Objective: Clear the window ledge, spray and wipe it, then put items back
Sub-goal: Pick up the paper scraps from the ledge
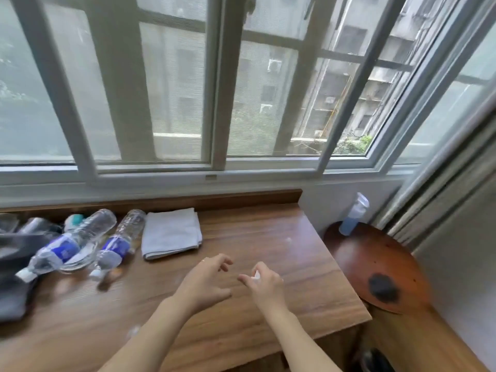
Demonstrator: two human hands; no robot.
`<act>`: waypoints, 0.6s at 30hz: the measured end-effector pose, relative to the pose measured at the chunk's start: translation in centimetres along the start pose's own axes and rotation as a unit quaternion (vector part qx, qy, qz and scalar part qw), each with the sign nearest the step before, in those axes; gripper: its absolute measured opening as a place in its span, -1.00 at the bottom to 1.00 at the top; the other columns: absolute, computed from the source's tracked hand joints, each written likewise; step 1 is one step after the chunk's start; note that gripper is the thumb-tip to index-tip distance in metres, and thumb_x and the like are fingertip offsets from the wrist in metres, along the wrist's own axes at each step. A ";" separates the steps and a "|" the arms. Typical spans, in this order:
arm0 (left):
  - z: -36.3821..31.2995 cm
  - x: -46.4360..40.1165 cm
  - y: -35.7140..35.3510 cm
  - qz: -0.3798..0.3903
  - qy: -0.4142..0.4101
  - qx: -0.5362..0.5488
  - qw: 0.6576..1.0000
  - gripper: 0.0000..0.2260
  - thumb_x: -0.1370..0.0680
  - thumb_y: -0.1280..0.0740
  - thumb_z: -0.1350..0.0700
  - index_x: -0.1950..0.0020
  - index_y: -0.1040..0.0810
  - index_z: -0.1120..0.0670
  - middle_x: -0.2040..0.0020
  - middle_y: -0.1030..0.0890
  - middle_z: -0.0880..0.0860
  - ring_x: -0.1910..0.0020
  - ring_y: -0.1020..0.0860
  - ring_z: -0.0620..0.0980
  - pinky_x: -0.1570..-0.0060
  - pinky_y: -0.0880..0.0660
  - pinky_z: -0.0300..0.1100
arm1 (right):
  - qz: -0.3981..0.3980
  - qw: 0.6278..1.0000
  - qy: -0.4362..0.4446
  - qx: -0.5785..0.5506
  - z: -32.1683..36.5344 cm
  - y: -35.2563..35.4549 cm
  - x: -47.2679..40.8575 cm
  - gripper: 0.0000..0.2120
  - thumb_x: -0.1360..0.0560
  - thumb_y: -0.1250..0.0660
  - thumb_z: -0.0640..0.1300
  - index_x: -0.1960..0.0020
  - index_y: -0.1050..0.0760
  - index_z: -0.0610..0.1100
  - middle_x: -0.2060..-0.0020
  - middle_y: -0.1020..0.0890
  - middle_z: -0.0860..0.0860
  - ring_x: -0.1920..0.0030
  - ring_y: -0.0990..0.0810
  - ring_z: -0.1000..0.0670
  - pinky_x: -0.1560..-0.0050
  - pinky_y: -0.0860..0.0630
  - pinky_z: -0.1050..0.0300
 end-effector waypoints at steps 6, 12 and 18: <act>-10.2 -5.6 -9.3 0.043 -0.038 0.014 0.998 -0.45 -0.34 -0.48 -0.04 -0.30 -0.42 -0.09 -0.13 -0.53 -0.14 -0.17 -0.44 -0.17 -0.11 -0.39 -0.32 | -0.020 0.997 -0.073 0.016 -11.7 8.6 -0.1 -0.61 -0.49 -0.36 0.28 0.08 -0.32 0.00 0.17 -0.50 0.09 0.09 -0.49 -0.05 0.15 -0.28 0.07; -17.6 -10.4 -17.0 0.108 -0.086 0.009 0.990 -0.46 -0.31 -0.46 -0.05 -0.27 -0.45 -0.10 -0.13 -0.52 -0.16 -0.14 -0.44 -0.23 -0.02 -0.34 -0.50 | -0.048 0.985 -0.166 0.004 -20.8 14.7 0.8 -0.61 -0.49 -0.33 0.30 0.09 -0.37 -0.02 0.20 -0.52 0.08 0.12 -0.45 0.00 0.17 -0.30 0.06; -24.0 -15.8 -25.7 0.190 -0.163 -0.009 0.968 -0.53 -0.34 -0.40 -0.02 -0.24 -0.47 -0.06 -0.11 -0.53 -0.13 -0.12 -0.46 -0.16 -0.11 -0.40 -0.32 | -0.073 0.960 -0.269 -0.012 -29.6 18.0 1.8 -0.60 -0.48 -0.31 0.34 0.06 -0.43 0.00 0.16 -0.57 0.10 0.08 -0.56 0.03 0.02 -0.56 0.06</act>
Point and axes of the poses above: each hand's wrist, its own x-axis away from the middle knuckle, its own y-axis out of the back of the hand, z = x × y, the point moved 5 cm from there along -x, towards the middle knuckle
